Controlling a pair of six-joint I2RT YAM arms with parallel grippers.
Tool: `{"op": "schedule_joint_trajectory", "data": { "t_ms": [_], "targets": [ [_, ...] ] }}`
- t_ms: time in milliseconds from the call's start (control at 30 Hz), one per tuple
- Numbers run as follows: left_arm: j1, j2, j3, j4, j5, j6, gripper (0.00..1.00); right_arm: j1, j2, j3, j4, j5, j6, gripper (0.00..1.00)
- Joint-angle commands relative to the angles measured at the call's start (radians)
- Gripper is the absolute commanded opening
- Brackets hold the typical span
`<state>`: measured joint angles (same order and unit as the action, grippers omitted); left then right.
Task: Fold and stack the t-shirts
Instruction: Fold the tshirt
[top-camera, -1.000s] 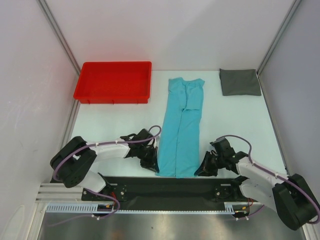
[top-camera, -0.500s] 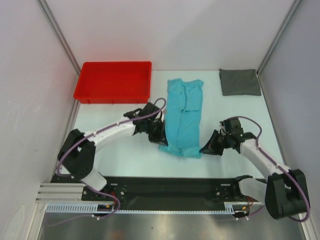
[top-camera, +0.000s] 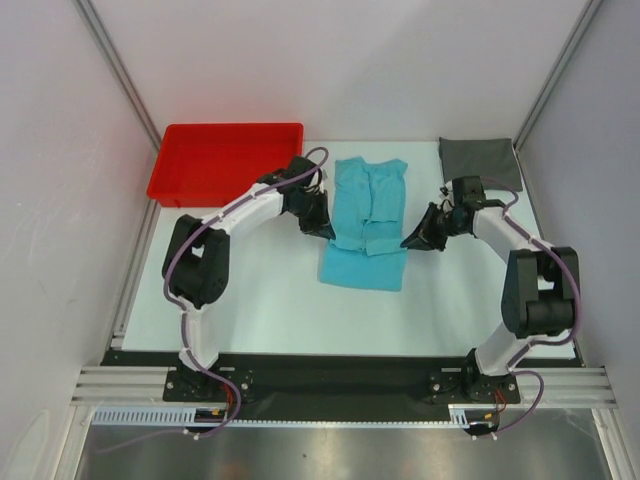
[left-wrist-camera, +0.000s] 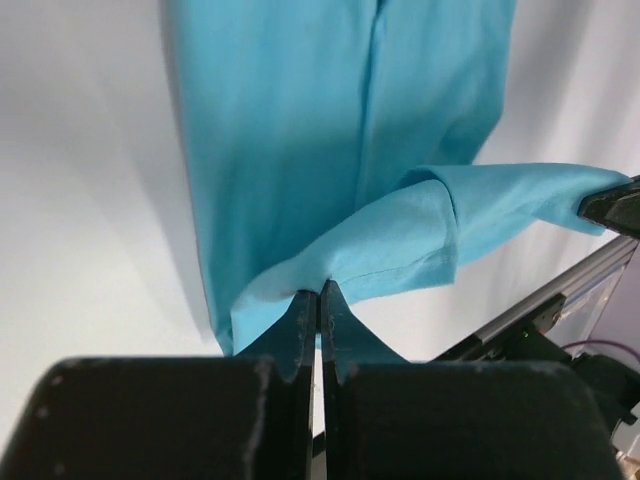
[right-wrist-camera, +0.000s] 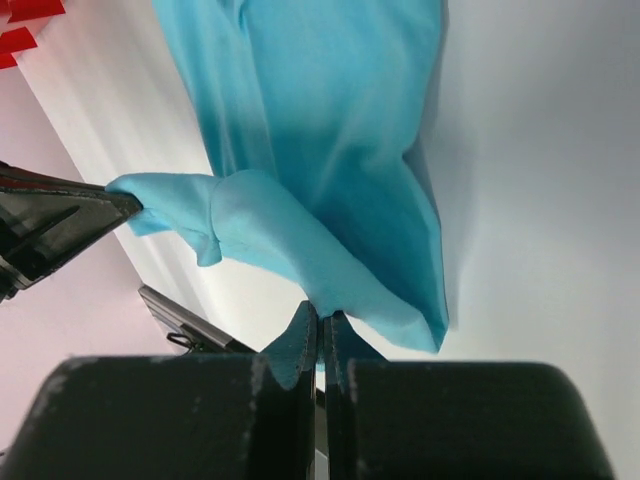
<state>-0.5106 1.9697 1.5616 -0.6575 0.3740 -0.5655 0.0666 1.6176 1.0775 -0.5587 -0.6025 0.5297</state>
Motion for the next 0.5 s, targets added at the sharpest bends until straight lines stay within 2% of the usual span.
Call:
{"op": "schedule_joint_trajectory", "data": {
  "t_ms": [0, 267, 467],
  "targets": [
    [0.032, 0.046, 0.095, -0.022, 0.034, 0.021, 0.0, -0.005, 0.077, 0.093, -0.01, -0.029, -0.031, 0.0],
    [0.043, 0.15, 0.221, -0.024, 0.078, 0.004, 0.01, -0.01, 0.191, 0.222, -0.027, -0.031, -0.033, 0.0],
    [0.049, 0.195, 0.244, -0.028, 0.072, 0.003, 0.01, -0.022, 0.241, 0.252, -0.026, -0.043, -0.042, 0.0]
  ]
}}
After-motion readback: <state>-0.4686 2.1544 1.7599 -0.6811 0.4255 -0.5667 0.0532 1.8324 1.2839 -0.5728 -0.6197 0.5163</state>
